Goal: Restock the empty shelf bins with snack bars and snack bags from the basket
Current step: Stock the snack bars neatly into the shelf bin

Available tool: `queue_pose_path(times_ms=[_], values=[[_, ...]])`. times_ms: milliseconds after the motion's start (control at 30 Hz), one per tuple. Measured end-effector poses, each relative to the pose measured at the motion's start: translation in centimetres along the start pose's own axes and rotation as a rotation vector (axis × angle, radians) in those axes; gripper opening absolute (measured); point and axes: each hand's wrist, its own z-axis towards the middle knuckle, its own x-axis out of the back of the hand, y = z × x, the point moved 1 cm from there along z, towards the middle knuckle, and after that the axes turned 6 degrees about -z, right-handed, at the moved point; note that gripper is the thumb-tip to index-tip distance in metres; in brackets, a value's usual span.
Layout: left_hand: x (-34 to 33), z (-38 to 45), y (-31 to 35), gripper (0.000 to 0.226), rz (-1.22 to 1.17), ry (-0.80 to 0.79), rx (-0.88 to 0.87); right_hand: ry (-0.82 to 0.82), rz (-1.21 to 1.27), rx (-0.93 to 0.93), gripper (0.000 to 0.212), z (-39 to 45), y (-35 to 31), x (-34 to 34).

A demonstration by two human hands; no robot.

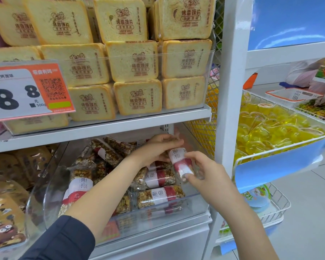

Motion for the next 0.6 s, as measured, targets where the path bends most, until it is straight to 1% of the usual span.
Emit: queue_pose_path(times_ms=[100,200,267,300,333,400,467,533,600], values=[[0.4,-0.2,0.2,0.022,-0.082,0.091,0.054,-0.008,-0.099,0.030,0.051,0.6,-0.6,-1.0],[0.5,-0.2,0.5,0.029,-0.109,0.208,0.039,-0.013,-0.070,0.006,0.057,2.8,-0.8,-2.4],[0.8,0.0,0.7,0.039,-0.136,0.289,0.041,0.057,-0.066,-0.015,0.056,4.5,-0.7,-3.2],[0.8,-0.2,0.9,0.042,-0.104,0.326,0.029,0.097,-0.089,-0.023,0.056,5.2,-0.6,-3.5],[1.0,-0.6,1.4,0.042,0.005,0.367,-0.004,0.122,-0.126,-0.037,0.056,5.8,-0.6,-3.8],[1.5,-2.3,2.5,0.042,0.398,0.439,-0.096,0.135,-0.229,-0.056,0.058,7.0,-0.5,-4.7],[2.3,-5.0,3.0,0.036,0.729,0.473,-0.108,0.116,-0.325,-0.071,0.058,8.4,-0.3,-5.7],[3.5,-7.8,2.4,0.030,0.930,0.431,-0.044,-0.011,-0.441,-0.109,0.057,10.2,0.1,-6.5],[4.2,-10.4,1.0,0.031,1.000,0.389,-0.007,-0.194,-0.571,-0.112,0.059,11.2,0.5,-6.9]])
